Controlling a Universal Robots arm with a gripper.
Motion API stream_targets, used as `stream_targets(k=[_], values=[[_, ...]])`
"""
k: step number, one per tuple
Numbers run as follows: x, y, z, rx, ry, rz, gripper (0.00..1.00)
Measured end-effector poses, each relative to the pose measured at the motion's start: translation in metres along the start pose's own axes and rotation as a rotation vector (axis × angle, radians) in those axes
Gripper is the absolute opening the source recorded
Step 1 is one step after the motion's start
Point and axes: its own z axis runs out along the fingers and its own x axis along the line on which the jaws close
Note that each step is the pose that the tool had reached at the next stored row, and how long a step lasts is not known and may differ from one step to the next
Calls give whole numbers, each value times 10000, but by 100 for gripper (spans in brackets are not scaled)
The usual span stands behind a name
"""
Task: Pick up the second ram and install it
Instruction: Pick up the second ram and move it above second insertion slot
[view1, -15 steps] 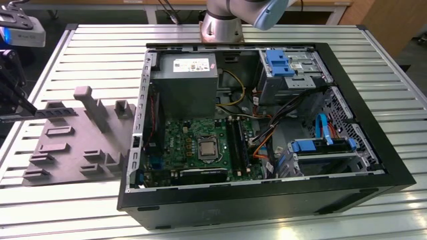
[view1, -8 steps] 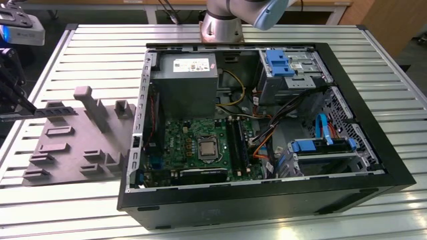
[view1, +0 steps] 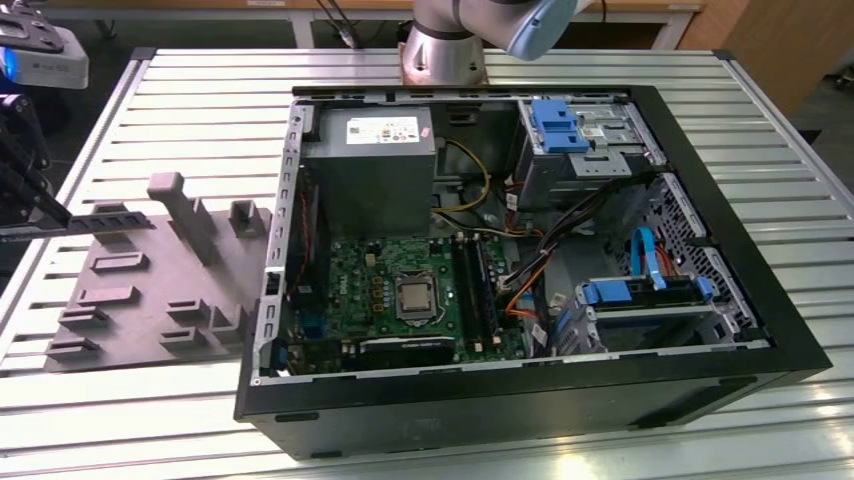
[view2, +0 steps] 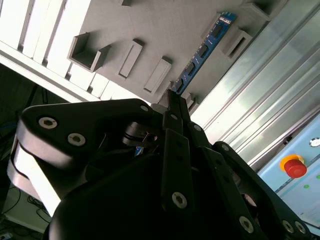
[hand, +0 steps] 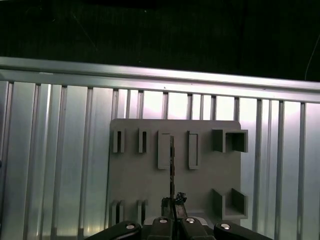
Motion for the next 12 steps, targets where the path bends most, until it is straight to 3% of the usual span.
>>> stream_targets(k=[12], values=[[-30, -1, -19, 0, 0, 0, 12]])
